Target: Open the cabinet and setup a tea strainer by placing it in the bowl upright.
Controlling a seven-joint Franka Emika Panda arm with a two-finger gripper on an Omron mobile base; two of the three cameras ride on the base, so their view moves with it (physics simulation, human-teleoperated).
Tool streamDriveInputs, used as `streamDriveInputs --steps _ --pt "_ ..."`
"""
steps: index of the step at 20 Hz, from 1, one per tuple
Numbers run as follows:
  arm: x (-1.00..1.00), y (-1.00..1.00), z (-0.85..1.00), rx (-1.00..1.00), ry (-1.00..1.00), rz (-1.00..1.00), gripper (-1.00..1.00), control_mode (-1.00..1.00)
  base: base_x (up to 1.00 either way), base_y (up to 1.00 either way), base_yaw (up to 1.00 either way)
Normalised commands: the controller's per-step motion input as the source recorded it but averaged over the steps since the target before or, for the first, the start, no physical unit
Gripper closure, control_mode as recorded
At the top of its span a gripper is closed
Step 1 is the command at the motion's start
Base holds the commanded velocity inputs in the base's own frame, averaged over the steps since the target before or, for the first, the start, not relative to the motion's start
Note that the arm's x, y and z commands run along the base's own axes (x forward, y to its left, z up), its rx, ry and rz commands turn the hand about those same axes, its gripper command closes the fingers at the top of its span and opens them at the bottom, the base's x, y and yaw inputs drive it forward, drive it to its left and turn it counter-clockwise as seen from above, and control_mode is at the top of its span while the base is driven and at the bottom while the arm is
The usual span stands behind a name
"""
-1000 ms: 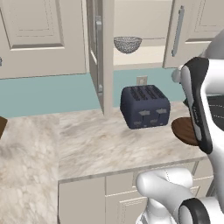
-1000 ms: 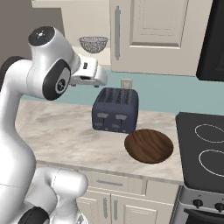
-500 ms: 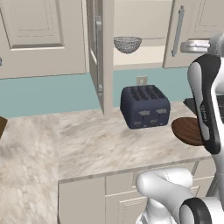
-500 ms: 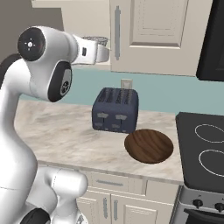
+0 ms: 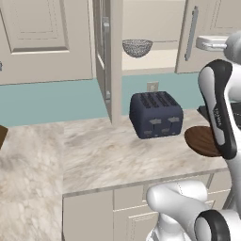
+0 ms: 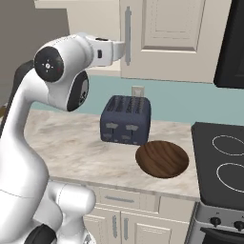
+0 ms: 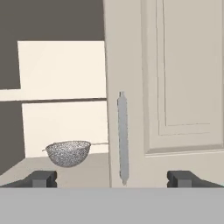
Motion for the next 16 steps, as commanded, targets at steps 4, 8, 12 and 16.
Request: streamDriveInputs --steps 4,8,12,16 --pt "0.27 -0.09 0.0 0.0 0.22 -0.01 -1.0 -1.0 0.0 0.0 0.0" --pt "0.22 -0.2 0.0 0.0 0.27 -0.03 -1.0 -1.0 0.0 0.0 0.0" --pt "0.03 -0.07 -0.02 0.0 0.07 -0.02 -1.0 -1.0 0.0 0.0 0.0" --pt "0.0 0.0 -0.21 -0.02 0.02 0.0 -1.0 -1.0 0.0 0.0 0.0"
